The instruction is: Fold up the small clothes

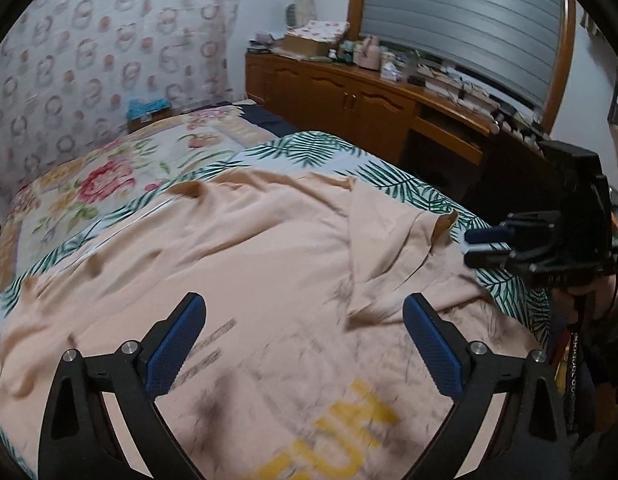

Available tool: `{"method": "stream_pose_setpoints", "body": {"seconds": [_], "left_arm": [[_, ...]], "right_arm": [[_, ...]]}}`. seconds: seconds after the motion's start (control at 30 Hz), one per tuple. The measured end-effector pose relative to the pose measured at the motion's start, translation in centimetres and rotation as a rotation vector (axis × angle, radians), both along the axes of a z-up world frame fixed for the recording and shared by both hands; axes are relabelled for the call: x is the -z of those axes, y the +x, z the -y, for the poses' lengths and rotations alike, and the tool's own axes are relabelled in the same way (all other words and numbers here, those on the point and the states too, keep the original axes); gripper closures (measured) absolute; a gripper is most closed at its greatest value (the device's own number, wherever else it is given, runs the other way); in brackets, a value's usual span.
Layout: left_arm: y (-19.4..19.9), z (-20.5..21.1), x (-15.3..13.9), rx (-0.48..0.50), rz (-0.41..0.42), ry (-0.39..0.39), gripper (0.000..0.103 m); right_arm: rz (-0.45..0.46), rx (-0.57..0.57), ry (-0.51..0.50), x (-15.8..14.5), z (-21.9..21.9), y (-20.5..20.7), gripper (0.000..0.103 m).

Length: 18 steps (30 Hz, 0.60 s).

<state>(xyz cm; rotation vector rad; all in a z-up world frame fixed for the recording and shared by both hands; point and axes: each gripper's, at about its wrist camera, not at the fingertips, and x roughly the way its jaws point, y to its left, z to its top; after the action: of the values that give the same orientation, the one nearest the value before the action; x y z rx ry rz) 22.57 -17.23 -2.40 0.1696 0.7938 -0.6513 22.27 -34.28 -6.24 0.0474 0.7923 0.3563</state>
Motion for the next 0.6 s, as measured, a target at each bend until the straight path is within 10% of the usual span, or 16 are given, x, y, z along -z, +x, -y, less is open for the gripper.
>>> {"method": "stream_pose_setpoints", "body": {"seconds": [0.1,0.23,0.43,0.6], "left_arm": [[0.4,1.2,0.1,0.01,-0.005,0.006,0.003],[0.6,1.3,0.4,0.002,-0.012,0.003,0.008],[0.9,1.8,2.0,0.021,-0.048,0.025,0.028],[1.4,3.2,3.4,0.073,-0.102,0.031,0.049]], "right_arm": [[-0.002,-0.012,0.042,0.7,-0.2,-0.2,0.063],[-0.005,-0.073,0.06,0.8,-0.4,-0.4,0.097],[0.059,-0.053,0.012,-0.5,0.0,-0.7,0.097],[0.115,0.045,-0.044,-1.8,1.4,0.0,0.072]]}}
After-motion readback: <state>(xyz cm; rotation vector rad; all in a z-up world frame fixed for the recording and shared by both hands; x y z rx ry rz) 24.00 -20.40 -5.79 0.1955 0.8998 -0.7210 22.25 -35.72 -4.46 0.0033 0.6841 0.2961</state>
